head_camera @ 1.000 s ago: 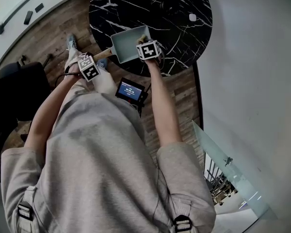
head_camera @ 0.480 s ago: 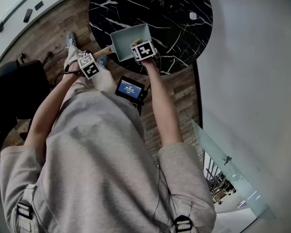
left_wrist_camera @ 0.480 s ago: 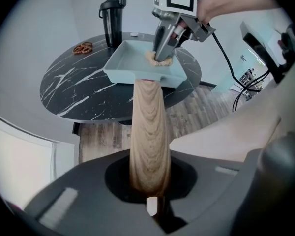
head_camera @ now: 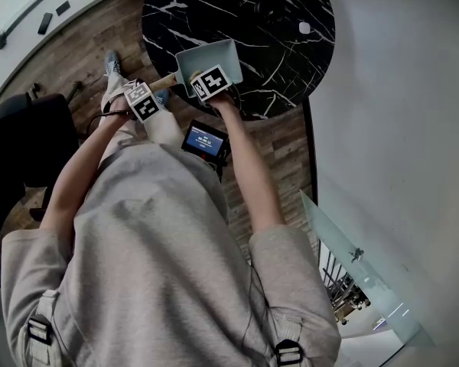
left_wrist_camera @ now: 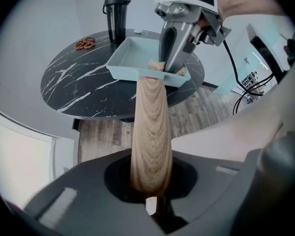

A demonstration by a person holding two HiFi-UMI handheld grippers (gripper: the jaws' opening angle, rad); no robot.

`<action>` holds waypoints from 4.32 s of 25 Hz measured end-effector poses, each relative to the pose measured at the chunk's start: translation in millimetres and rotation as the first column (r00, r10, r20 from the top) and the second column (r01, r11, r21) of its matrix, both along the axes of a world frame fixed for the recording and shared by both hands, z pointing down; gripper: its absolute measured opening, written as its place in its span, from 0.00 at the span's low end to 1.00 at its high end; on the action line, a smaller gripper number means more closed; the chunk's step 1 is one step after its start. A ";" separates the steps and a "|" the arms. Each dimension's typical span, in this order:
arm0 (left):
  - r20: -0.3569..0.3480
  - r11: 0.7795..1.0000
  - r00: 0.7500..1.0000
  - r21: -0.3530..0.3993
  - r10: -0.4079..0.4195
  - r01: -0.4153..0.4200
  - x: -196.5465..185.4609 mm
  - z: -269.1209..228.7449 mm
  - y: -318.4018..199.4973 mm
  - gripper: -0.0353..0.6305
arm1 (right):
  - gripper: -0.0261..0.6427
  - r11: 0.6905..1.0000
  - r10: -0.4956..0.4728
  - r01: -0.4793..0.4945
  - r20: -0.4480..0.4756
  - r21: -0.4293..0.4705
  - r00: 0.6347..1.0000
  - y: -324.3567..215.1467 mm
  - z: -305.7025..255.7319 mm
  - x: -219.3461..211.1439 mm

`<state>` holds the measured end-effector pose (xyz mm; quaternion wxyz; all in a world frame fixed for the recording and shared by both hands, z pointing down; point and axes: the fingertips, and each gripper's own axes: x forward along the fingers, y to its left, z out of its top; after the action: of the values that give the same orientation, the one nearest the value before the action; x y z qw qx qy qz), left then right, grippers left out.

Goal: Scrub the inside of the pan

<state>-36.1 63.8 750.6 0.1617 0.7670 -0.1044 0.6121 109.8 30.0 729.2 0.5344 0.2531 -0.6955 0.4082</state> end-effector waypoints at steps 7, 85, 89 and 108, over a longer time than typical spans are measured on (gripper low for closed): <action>0.006 1.000 1.000 -0.016 -0.012 0.012 -0.8 1.9 0.2 0.09 | 0.14 0.991 0.095 -0.087 0.077 -0.099 0.992 4.2 3.2 -9.3; 0.055 0.976 0.977 0.062 0.205 -0.208 37.9 1.5 -20.8 0.11 | 0.14 0.848 0.212 0.012 -0.360 0.530 0.908 -123.7 -61.1 120.5; 0.038 0.971 0.977 0.112 0.209 -0.212 36.1 -4.6 -22.5 0.16 | 0.14 0.747 0.355 -0.166 -0.176 0.644 0.918 -122.8 -107.2 148.9; -0.607 0.858 0.792 0.373 -0.063 0.354 46.2 -245.5 -57.9 0.20 | 0.17 0.409 0.192 -0.515 0.480 0.753 0.856 -2.8 -250.3 57.1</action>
<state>10.1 5.9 505.1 0.0642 0.9138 -0.2819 0.2852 166.9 27.2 479.0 0.1140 0.5585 -0.8089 0.1444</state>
